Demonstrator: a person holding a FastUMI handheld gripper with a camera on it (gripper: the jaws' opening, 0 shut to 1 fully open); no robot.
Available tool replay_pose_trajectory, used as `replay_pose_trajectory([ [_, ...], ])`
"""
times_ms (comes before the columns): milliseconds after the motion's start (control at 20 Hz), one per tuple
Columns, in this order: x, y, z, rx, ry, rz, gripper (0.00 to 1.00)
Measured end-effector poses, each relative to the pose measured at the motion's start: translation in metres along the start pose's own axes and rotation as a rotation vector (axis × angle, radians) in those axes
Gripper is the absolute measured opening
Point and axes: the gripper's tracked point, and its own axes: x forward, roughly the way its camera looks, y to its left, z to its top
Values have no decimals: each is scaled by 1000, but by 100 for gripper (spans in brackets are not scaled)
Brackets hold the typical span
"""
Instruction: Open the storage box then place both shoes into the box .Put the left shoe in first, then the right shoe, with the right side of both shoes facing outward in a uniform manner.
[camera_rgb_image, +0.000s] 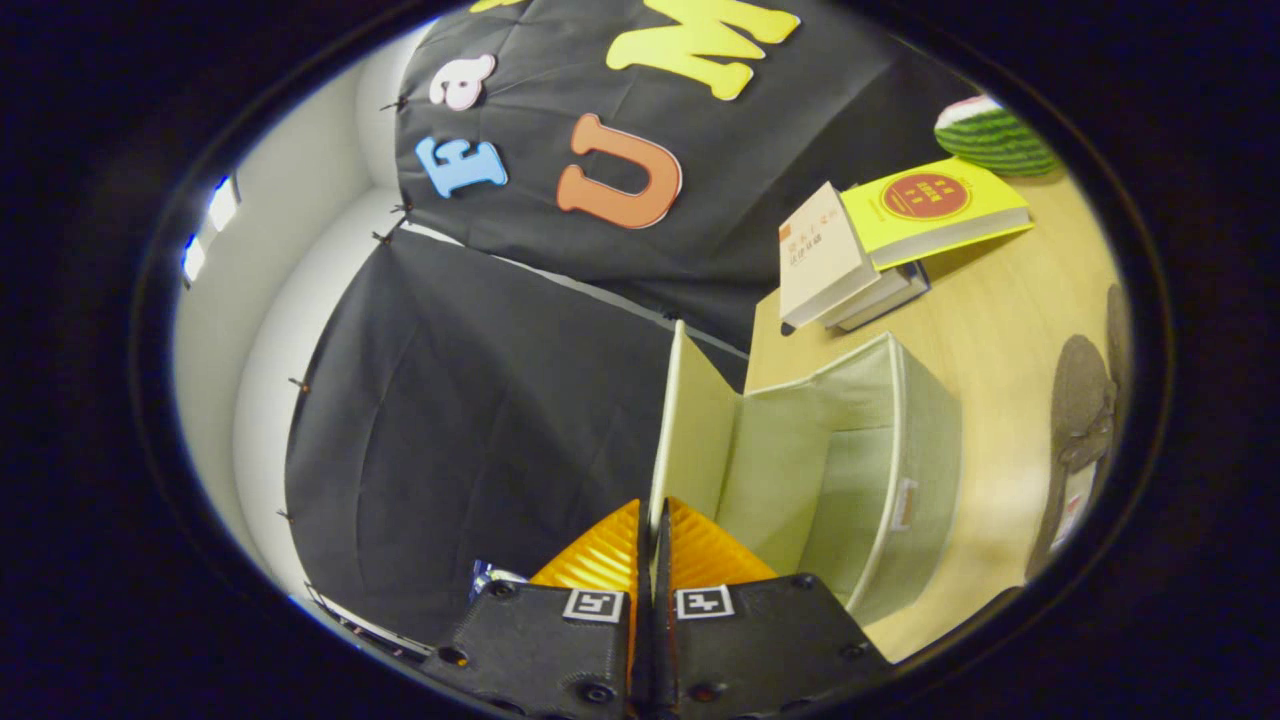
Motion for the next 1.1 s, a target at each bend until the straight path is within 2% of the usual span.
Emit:
replay_pose_trajectory([
  [200,30,25,4,96,-36,-35,6],
  [350,55,30,8,118,-83,-98,6],
  [650,105,63,-6,77,-56,-126,8],
  [750,121,71,-21,45,0,-124,10],
  [850,137,72,-42,-21,85,-136,17],
  [900,142,68,-53,-81,118,-162,36],
  [1000,147,54,-57,-234,97,-280,55],
  [1100,150,51,-60,-332,83,-324,75],
])
